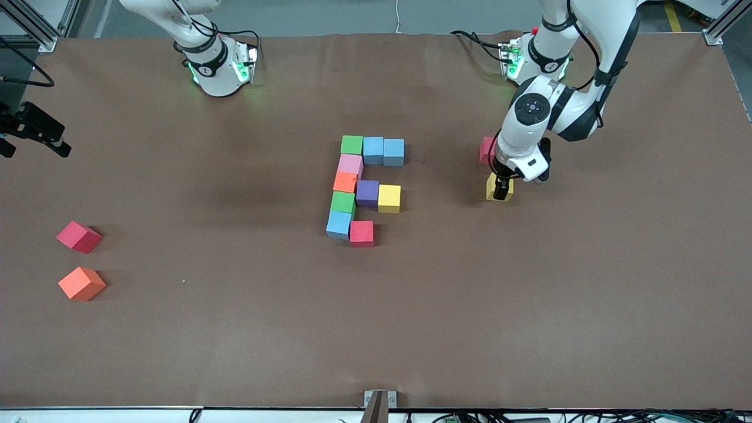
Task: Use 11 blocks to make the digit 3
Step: 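Reach and grasp the second yellow cube with the left gripper, then carry the yellow cube beside the pink cube with the left gripper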
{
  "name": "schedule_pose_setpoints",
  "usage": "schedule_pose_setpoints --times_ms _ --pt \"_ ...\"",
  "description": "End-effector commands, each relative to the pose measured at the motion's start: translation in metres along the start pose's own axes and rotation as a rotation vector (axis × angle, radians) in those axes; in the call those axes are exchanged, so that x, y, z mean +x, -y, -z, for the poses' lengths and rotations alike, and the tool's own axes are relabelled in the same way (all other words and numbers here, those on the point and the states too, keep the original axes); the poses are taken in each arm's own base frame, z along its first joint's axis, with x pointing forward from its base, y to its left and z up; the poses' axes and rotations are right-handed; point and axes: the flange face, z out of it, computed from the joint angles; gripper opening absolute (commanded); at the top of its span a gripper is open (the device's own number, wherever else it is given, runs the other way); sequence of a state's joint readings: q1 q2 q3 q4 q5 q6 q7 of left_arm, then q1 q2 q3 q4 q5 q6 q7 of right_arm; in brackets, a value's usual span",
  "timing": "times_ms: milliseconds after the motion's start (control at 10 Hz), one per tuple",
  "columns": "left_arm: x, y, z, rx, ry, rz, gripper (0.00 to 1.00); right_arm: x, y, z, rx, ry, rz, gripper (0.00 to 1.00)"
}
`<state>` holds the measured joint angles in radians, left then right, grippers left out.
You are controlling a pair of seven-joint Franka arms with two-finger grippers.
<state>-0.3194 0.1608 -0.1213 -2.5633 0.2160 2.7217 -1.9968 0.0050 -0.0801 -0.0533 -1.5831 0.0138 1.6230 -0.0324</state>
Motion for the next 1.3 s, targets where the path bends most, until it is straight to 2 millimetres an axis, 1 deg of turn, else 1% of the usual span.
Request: schedule_pose_setpoints --times_ms 0,100,200,300,399,499,599,799,899,998,1198 --pt "0.001 0.003 -0.006 -0.009 0.006 0.000 0.69 0.000 0.000 0.003 0.011 0.003 0.008 1.00" --pt "0.001 0.002 -0.005 -0.011 0.007 0.002 0.52 0.000 -0.001 0.003 0.011 0.001 0.006 1.00" --pt "0.001 0.002 -0.006 -0.009 0.007 0.002 0.44 0.000 -0.002 0.004 0.010 0.000 0.005 1.00" --pt "0.001 -0.001 -0.005 -0.013 0.008 0.002 0.31 0.000 -0.002 0.004 0.010 -0.002 0.005 1.00" --pt "0.000 -0.013 0.004 -0.036 0.011 0.006 0.30 0.000 -0.003 0.004 0.010 -0.002 0.003 1.00" --pt "-0.004 -0.040 0.019 -0.081 0.021 0.015 0.29 0.001 -0.003 0.004 0.010 -0.003 0.003 1.00" --pt "-0.011 -0.068 0.031 -0.078 0.013 0.019 0.29 0.001 -0.003 0.004 0.010 -0.005 0.003 1.00" --pt "-0.030 -0.138 0.050 -0.068 0.001 0.087 0.28 0.001 -0.003 0.004 0.009 -0.003 0.003 1.00" --pt "-0.047 -0.164 0.062 -0.085 0.010 0.108 0.28 0.001 -0.003 0.004 0.009 -0.003 0.003 1.00" --pt "-0.062 -0.185 0.067 -0.107 0.025 0.137 0.28 0.001 -0.003 0.004 0.007 -0.003 0.004 1.00" --pt "-0.104 -0.226 0.066 -0.153 0.070 0.189 0.28 0.000 -0.003 0.004 0.004 -0.002 0.004 1.00"
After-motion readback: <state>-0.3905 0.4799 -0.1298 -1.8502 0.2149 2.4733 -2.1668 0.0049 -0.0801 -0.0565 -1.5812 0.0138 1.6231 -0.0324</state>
